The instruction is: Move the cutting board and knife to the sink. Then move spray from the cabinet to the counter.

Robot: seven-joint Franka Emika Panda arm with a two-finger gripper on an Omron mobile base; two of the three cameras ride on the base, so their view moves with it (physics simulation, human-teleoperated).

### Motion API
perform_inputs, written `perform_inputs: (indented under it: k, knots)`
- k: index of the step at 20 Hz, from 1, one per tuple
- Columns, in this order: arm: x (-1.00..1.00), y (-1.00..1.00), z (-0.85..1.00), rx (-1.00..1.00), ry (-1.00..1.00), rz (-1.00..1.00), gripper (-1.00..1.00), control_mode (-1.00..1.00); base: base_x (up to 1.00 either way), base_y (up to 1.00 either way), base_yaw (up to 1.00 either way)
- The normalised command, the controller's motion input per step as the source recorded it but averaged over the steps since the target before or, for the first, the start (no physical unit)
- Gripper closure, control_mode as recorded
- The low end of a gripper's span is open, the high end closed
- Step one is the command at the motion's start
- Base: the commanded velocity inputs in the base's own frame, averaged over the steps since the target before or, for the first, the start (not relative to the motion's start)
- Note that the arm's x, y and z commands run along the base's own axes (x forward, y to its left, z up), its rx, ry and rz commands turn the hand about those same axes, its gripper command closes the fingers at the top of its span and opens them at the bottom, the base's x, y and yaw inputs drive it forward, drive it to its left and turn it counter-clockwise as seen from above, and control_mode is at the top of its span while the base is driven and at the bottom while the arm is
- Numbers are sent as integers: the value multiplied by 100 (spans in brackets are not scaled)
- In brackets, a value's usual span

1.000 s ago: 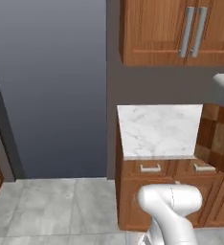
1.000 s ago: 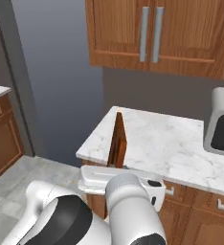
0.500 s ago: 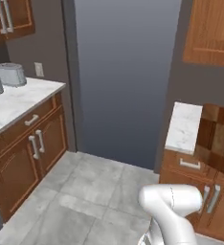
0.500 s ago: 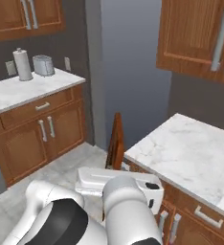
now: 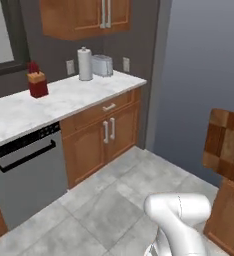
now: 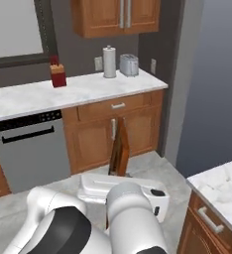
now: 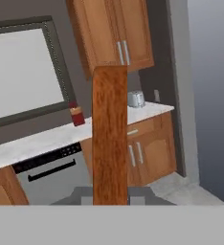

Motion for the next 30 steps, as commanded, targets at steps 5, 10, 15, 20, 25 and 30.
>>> perform_inputs:
  k: [5,10,15,20,25,30]
  knots:
    - [0,0,0,0,0,0,100,100,-12,54,63]
    - [0,0,0,0,0,0,100,100,0,72,57]
    - [0,0,0,0,0,0,100,100,19,81,40]
    - [0,0,0,0,0,0,100,100,59,70,29]
    - [0,0,0,0,0,0,100,100,84,60,17]
    - [0,0,0,0,0,0,100,100,90,65,11]
